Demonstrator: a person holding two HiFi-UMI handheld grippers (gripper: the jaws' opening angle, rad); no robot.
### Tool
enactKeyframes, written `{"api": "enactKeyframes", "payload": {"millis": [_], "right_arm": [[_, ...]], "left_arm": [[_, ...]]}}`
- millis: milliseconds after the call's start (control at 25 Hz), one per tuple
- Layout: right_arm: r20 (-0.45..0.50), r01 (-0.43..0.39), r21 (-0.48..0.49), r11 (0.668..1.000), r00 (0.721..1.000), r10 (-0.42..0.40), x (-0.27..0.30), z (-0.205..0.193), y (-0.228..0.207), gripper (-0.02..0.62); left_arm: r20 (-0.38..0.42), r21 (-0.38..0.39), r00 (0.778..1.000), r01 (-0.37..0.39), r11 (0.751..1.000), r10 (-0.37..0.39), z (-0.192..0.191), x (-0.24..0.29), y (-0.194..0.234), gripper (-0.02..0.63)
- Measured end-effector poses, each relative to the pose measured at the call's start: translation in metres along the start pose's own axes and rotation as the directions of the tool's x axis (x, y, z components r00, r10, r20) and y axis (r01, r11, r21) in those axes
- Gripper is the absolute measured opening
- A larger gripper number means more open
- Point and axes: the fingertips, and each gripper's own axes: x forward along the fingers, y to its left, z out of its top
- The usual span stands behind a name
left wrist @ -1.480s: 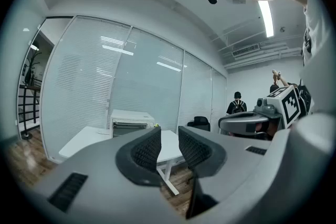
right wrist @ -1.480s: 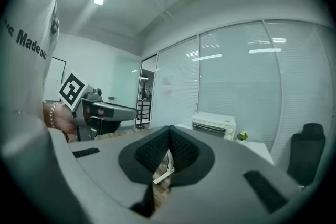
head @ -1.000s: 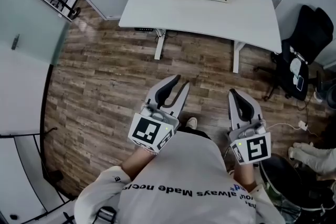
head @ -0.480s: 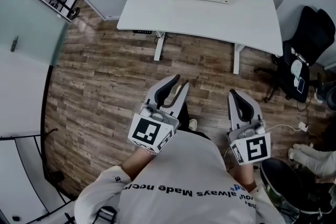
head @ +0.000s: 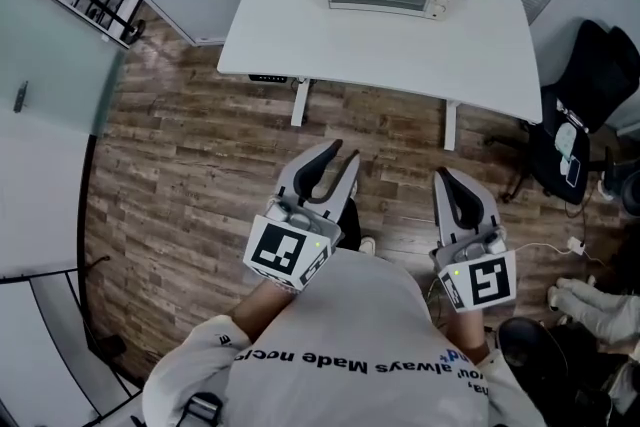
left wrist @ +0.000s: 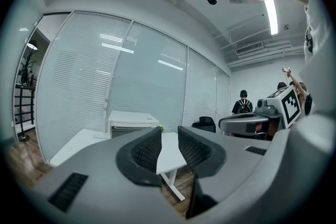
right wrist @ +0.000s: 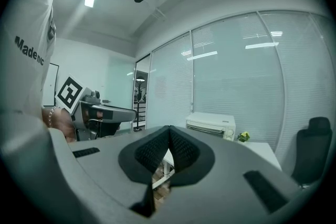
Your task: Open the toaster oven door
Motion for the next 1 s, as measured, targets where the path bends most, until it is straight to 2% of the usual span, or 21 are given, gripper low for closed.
{"api": "enactKeyframes", "payload": {"millis": [440, 1000], "right_arm": [[-0.009, 0.008, -0.007, 1.0, 1.0, -0.008, 0.074, 0.014, -0.032, 0.008], [-0.03, 0.0, -0.024, 1.0, 1.0, -0.001, 0.177, 0.032, -0.051, 0.008]], "left_arm": [[0.0, -0.009, 1.0, 0.006, 1.0, -0.006, 0.01, 0.057, 0.063, 0.115], [-0.015, -0.022, 1.0, 0.006, 1.0, -0.006, 0.021, 0.112, 0.154, 0.115]]}}
